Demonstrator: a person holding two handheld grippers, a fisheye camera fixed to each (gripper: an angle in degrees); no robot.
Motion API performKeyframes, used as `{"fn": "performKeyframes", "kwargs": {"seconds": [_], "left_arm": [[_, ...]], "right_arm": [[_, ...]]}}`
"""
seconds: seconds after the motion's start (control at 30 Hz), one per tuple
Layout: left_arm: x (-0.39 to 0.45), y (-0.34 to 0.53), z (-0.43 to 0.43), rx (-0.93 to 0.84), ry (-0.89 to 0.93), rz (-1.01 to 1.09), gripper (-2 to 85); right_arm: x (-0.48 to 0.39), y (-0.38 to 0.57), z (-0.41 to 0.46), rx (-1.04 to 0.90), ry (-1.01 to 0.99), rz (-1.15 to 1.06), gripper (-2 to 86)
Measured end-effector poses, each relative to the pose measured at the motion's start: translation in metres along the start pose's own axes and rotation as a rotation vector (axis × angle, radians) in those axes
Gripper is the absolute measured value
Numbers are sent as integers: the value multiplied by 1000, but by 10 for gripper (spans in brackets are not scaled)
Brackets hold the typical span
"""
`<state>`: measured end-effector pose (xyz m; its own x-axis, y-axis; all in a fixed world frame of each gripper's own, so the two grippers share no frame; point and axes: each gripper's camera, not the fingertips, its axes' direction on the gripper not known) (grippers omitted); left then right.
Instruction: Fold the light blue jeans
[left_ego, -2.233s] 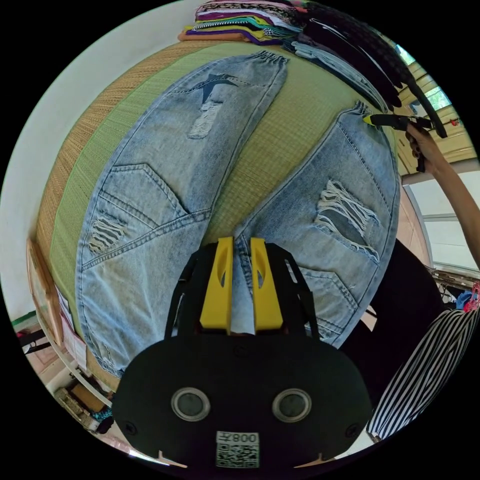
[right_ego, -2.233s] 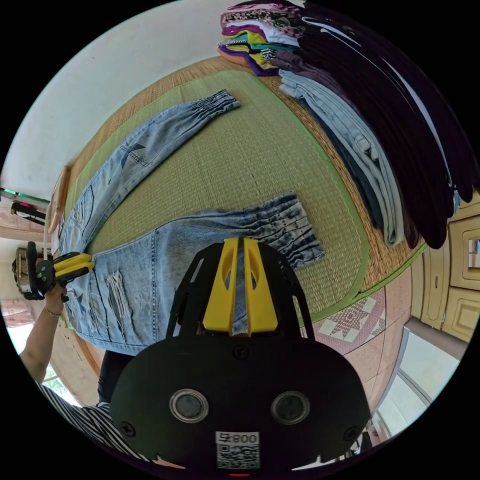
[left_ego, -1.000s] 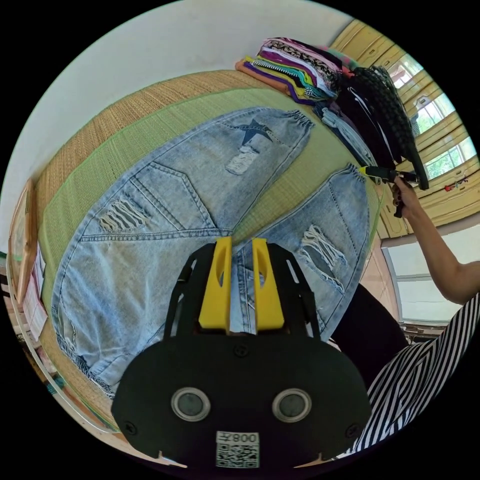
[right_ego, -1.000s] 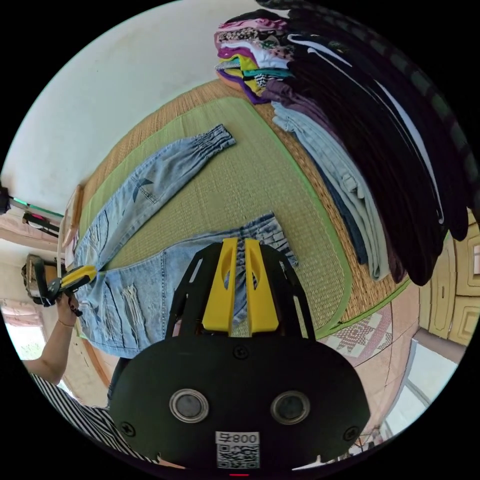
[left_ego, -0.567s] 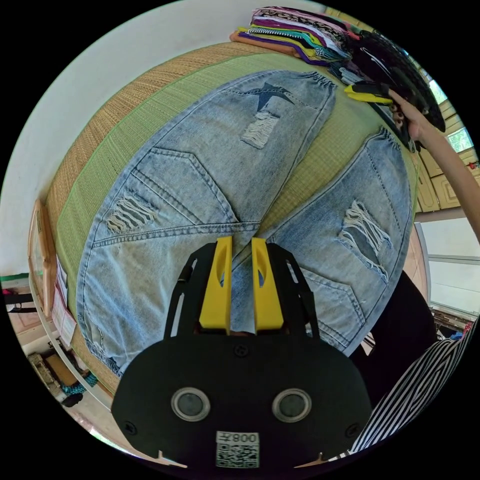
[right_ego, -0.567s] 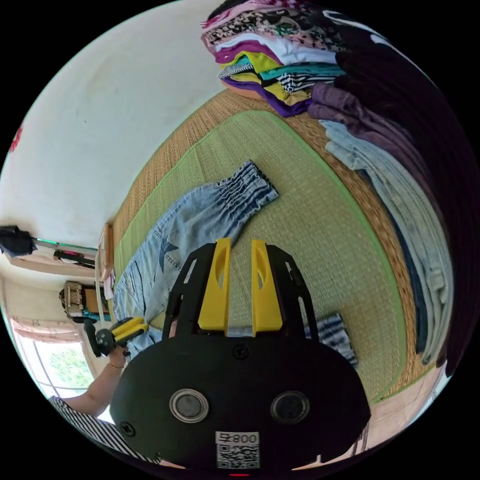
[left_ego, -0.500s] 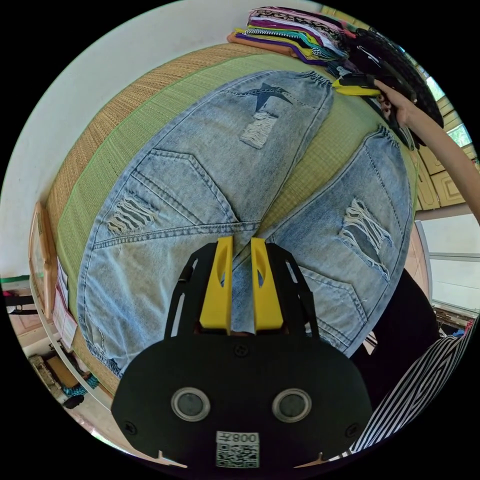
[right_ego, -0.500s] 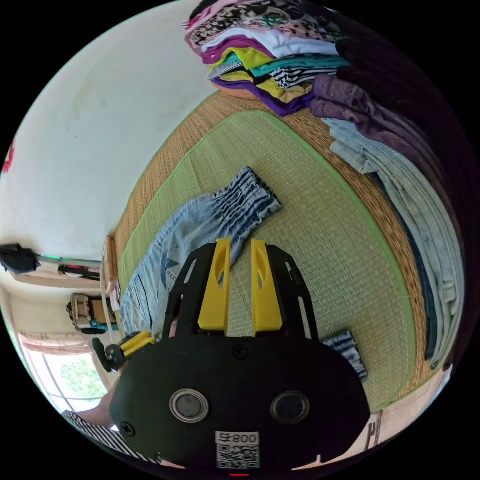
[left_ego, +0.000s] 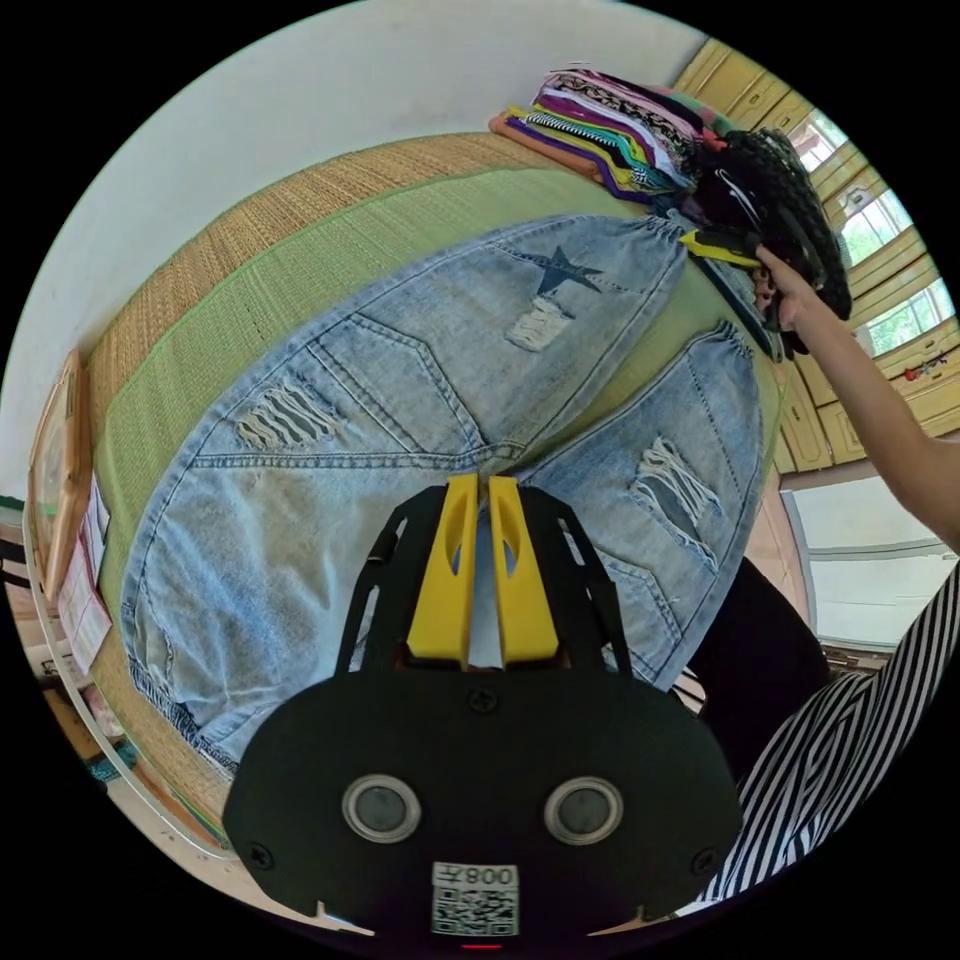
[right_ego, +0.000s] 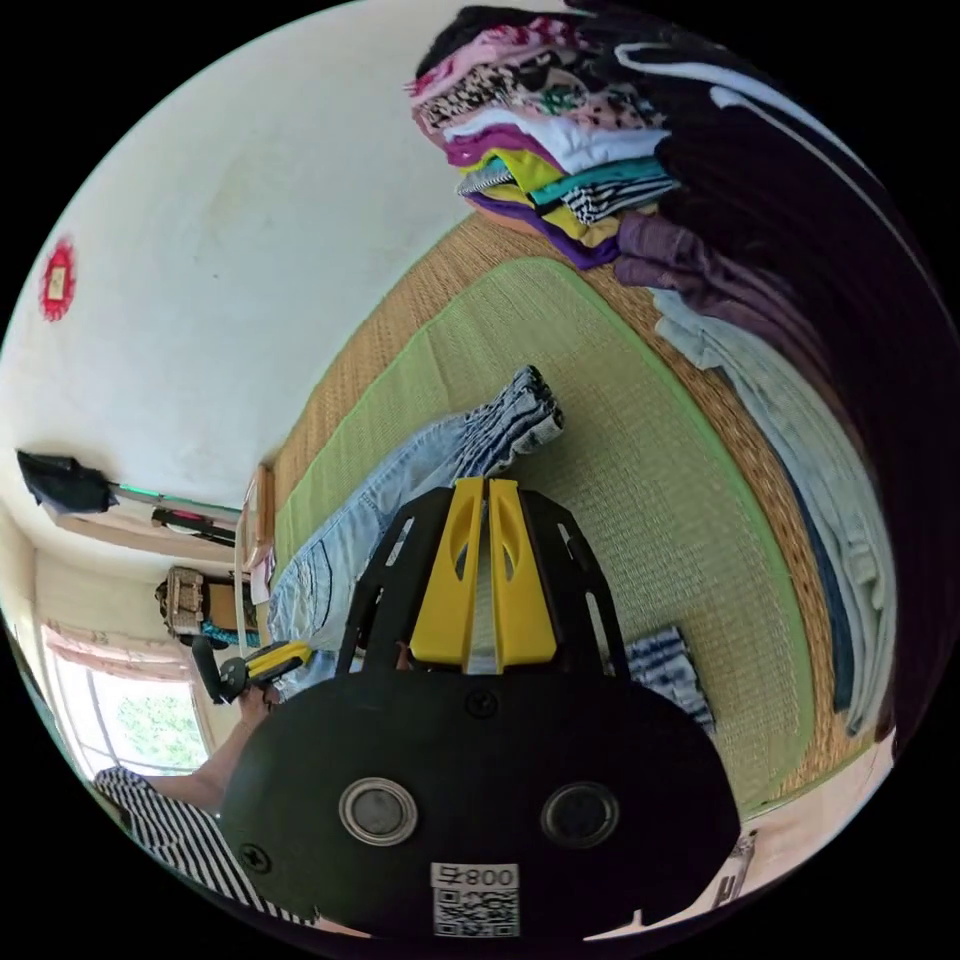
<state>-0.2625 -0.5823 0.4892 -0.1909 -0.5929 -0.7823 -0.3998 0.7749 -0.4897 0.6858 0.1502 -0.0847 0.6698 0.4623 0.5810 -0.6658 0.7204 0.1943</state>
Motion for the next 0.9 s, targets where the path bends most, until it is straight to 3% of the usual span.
{"fn": "performKeyframes", "kwargs": {"seconds": [0.13,0.3,0.57,0.7,0.83,0.9], "left_arm": [[-9,13,13,-65,28,-19,26],[-15,16,16,-111,2,-14,30],[-43,45,-21,48,123,-104,26],[-59,51,-6,-25,107,-186,13],[-67,51,2,-61,94,-190,3],[-70,51,1,-62,98,-186,2]], "right_arm": [[19,30,-1,-51,55,34,8],[41,32,15,-81,-28,158,9],[22,43,-5,-30,59,110,2],[-8,38,6,-34,60,9,0],[-35,18,53,-167,237,-67,-1],[-38,12,60,-152,225,-64,-1]]}}
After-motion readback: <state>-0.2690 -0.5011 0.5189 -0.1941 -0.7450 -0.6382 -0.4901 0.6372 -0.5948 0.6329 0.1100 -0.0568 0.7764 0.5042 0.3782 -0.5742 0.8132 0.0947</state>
